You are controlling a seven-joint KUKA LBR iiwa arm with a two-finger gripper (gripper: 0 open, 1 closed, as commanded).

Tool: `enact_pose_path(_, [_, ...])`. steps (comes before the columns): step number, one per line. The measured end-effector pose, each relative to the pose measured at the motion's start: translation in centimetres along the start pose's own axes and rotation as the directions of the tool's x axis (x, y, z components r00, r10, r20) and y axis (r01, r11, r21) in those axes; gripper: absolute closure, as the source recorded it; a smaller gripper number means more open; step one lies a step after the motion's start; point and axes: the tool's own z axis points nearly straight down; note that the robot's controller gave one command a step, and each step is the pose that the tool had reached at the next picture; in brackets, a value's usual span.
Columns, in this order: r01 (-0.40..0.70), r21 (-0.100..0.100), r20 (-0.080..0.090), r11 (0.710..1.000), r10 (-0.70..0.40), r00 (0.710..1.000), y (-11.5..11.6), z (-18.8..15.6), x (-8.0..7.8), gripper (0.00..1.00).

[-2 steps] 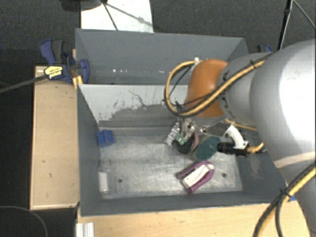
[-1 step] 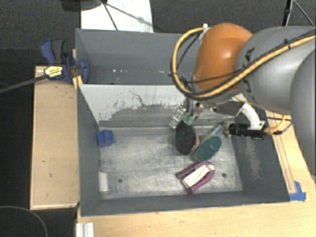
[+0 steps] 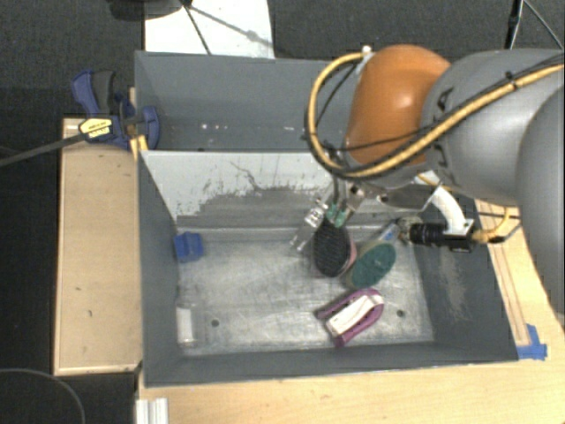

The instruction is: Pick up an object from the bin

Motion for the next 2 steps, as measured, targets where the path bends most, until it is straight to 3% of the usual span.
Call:
enact_pose_path(1, [0.026,-0.015,0.01,1.0,-0.026,1.0,-2.03,12.03,-3.38,0.0])
enact_pose_path(2, [0.021,-0.003,0.002,1.0,-0.021,1.0,-2.58,12.86,-3.23,1.0])
